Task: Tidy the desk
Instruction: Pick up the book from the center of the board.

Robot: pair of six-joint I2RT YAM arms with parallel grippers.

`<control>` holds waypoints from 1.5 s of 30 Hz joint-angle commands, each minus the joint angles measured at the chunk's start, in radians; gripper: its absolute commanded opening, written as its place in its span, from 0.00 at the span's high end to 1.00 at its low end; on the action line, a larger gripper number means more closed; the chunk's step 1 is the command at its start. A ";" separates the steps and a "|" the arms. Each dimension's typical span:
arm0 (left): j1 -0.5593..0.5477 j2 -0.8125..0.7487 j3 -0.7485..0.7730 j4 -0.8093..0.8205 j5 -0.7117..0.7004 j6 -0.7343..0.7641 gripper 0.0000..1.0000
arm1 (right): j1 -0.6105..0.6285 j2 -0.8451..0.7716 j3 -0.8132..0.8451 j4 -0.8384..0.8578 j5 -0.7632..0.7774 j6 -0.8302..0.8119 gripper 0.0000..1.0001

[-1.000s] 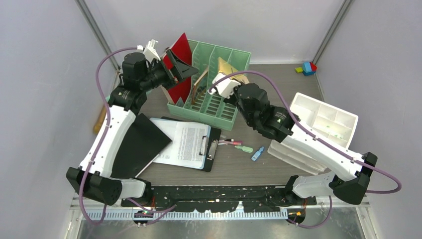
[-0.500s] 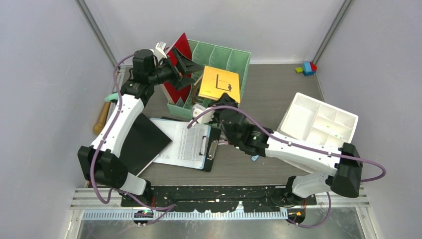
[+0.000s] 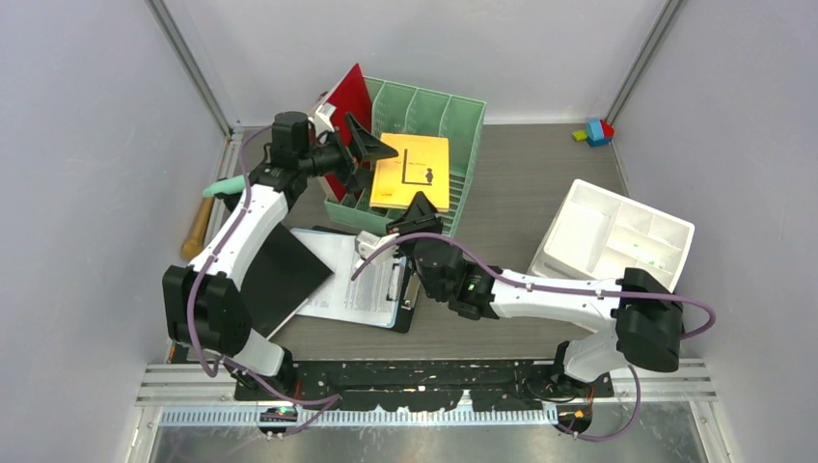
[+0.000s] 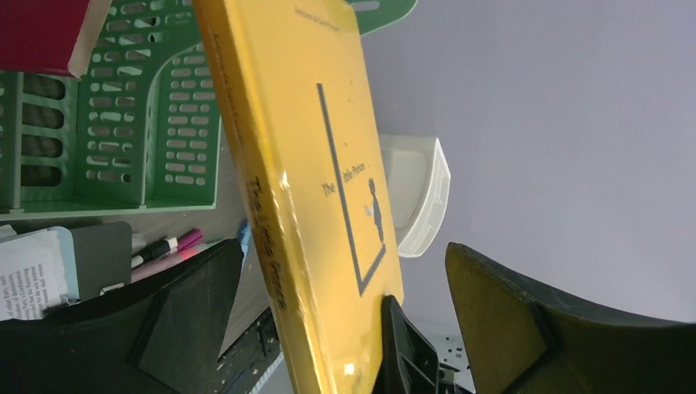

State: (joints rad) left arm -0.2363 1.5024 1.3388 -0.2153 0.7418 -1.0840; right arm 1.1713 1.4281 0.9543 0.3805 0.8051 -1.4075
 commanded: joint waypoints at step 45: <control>0.017 -0.042 -0.016 0.119 0.196 0.113 0.71 | 0.062 0.019 -0.160 0.618 -0.024 -0.255 1.00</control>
State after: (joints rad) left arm -0.2195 1.4815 1.2861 -0.1543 0.8852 -0.9573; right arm 1.2400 1.4857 0.7910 0.9054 0.7887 -1.6283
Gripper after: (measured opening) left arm 0.378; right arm 0.236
